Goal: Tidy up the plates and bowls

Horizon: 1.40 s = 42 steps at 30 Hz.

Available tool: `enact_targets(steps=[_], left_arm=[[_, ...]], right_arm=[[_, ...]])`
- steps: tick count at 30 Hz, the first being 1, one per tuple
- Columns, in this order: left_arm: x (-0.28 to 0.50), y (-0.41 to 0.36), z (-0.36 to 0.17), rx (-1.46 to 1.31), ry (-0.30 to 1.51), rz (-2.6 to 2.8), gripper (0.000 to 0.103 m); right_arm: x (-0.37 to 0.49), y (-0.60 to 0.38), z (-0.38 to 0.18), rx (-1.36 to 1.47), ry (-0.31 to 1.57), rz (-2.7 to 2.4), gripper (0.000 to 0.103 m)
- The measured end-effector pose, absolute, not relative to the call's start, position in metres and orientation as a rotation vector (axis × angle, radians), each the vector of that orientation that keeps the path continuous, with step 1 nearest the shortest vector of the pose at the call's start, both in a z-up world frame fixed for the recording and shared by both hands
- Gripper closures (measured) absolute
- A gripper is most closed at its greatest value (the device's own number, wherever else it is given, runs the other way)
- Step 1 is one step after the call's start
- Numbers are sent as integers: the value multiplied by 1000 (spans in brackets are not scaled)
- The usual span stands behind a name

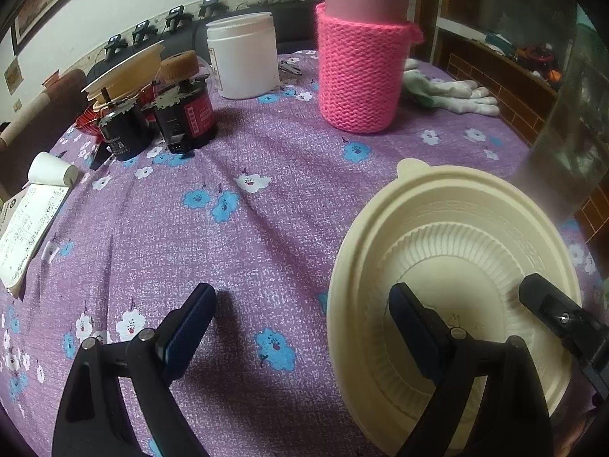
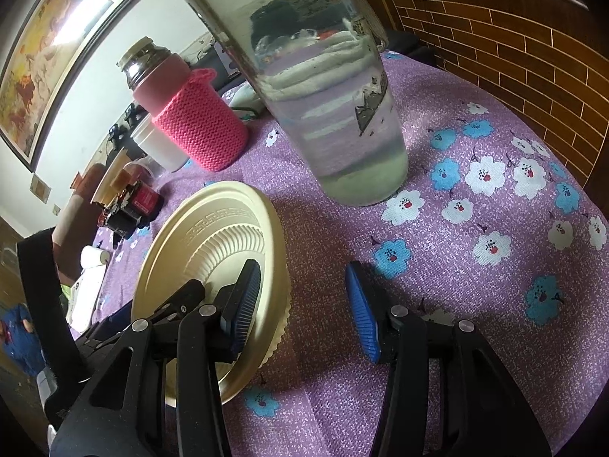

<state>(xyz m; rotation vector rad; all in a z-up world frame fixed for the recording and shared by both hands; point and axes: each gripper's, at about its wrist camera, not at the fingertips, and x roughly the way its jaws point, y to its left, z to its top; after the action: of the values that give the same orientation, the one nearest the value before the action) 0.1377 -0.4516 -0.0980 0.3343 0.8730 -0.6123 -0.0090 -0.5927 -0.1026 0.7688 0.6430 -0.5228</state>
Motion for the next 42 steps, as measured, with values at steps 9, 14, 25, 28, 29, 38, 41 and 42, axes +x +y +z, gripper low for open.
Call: enact_targets(steps=[9,14,25,28,29,38,41,42], left_arm=[[139,-451,-98,336,867,-611,10],[139,-451,-98,334,868,-610,10],[140,-452,-98,330,872,-611,10],[140,-452,-99,329,873,-611,10],[140,-452,-99,329,873,-611,10],[140,-452,-99,327,875,-611,10],[140,-452,-99,327,874,-610,10],[140,-452,-99,327,873,-610,10]], right_arm=[[-5,-589,-103,724,639,-539,57],[-4,-588,-103,709,640,-541,57],[-3,-587,-103,706,640,-542,57],[-3,-588,-103,705,641,-542,57],[-3,-587,-103,706,640,-542,57],[-3,-588,-104,705,641,-541,57],[-3,-588,-104,708,640,-540,57],[-3,-588,-103,705,641,-541,57]])
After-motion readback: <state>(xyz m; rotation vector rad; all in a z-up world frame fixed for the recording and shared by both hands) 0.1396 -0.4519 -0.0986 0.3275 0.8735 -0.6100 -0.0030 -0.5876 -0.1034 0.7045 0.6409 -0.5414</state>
